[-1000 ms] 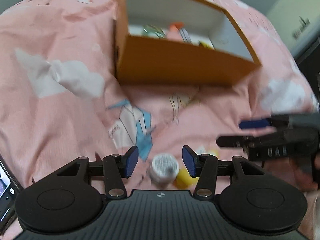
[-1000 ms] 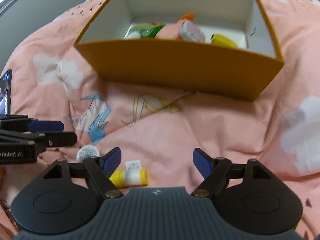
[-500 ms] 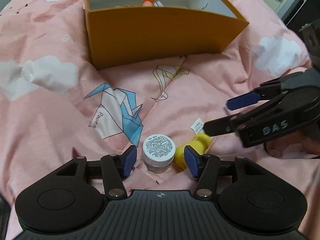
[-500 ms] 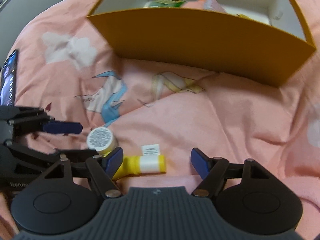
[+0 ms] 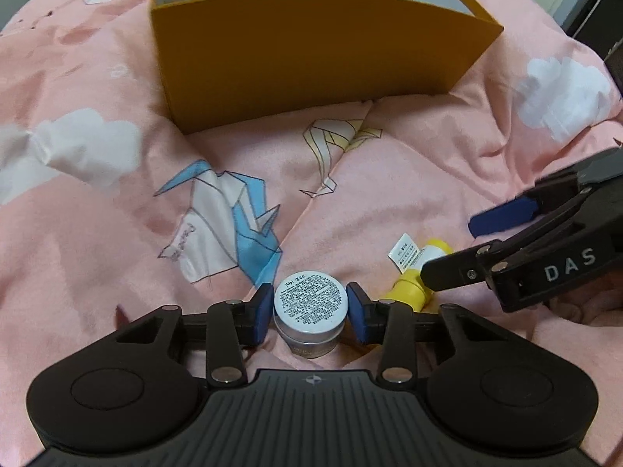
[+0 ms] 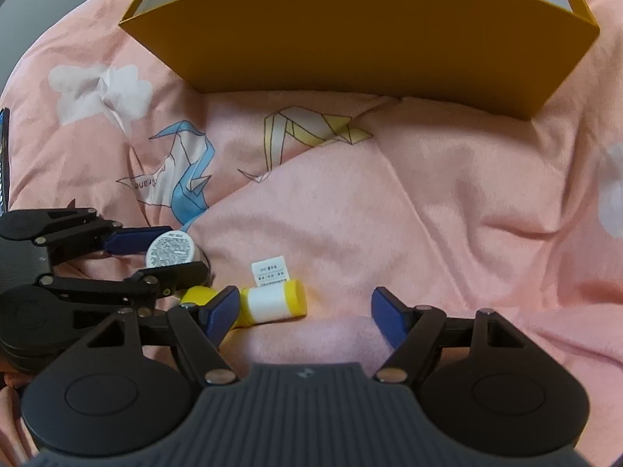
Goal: Organize rigid objects
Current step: 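Grasp the white-lidded jar with the left gripper while the right approaches the yellow bottle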
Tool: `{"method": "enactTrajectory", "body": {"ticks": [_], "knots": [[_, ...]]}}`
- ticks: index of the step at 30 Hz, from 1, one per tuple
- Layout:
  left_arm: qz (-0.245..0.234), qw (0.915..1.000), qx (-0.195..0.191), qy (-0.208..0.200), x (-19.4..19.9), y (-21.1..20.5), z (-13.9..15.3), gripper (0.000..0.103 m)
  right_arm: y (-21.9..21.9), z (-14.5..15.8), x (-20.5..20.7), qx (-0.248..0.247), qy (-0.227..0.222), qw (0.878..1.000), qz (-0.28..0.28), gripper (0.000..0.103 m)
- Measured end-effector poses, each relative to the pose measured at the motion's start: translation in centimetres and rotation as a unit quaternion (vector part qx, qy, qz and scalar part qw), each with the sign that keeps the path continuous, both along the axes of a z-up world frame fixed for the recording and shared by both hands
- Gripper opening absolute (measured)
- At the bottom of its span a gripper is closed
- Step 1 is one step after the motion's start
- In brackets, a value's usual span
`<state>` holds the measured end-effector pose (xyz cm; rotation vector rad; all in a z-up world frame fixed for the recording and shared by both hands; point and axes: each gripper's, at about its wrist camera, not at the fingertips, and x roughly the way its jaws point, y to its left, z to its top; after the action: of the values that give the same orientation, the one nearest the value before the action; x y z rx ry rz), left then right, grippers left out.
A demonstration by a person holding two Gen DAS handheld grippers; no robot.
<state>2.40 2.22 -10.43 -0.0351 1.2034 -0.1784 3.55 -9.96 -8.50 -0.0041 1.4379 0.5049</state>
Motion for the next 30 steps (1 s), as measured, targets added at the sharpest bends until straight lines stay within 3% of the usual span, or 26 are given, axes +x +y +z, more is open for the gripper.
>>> {"method": "enactTrajectory", "body": {"ticks": [9, 12, 18, 19, 20, 25, 30], "knots": [[0.019, 0.9997, -0.005, -0.011, -0.7, 1.3, 1.0, 0.045, -0.1, -2.0, 0.2, 0.020, 0.068, 0.997, -0.009, 0.078], [0.022, 0.9997, -0.007, -0.010, -0.6, 1.3, 0.9, 0.045, 0.3, -2.3, 0.3, 0.023, 0.074, 0.997, -0.009, 0.074], [0.022, 0.9997, -0.007, -0.006, -0.5, 1.2, 0.7, 0.046, 1.2, -1.6, 0.5, 0.051, 0.059, 0.997, -0.009, 0.020], [0.022, 0.9997, -0.007, -0.005, -0.5, 1.2, 0.6, 0.046, 1.4, -1.4, 0.6, 0.059, 0.055, 0.997, -0.005, 0.004], [0.022, 0.9997, -0.007, -0.005, -0.5, 1.2, 0.6, 0.046, 1.7, -1.2, 0.7, 0.071, 0.050, 0.996, -0.002, 0.000], [0.024, 0.9996, -0.010, -0.004, -0.5, 1.3, 0.5, 0.046, 2.3, 0.2, 1.3, 0.060, -0.009, 0.998, 0.000, 0.000], [0.029, 0.9995, -0.015, -0.005, -0.4, 1.5, 0.4, 0.046, 1.7, 0.0, 1.7, 0.055, -0.014, 0.998, -0.018, 0.006]]}}
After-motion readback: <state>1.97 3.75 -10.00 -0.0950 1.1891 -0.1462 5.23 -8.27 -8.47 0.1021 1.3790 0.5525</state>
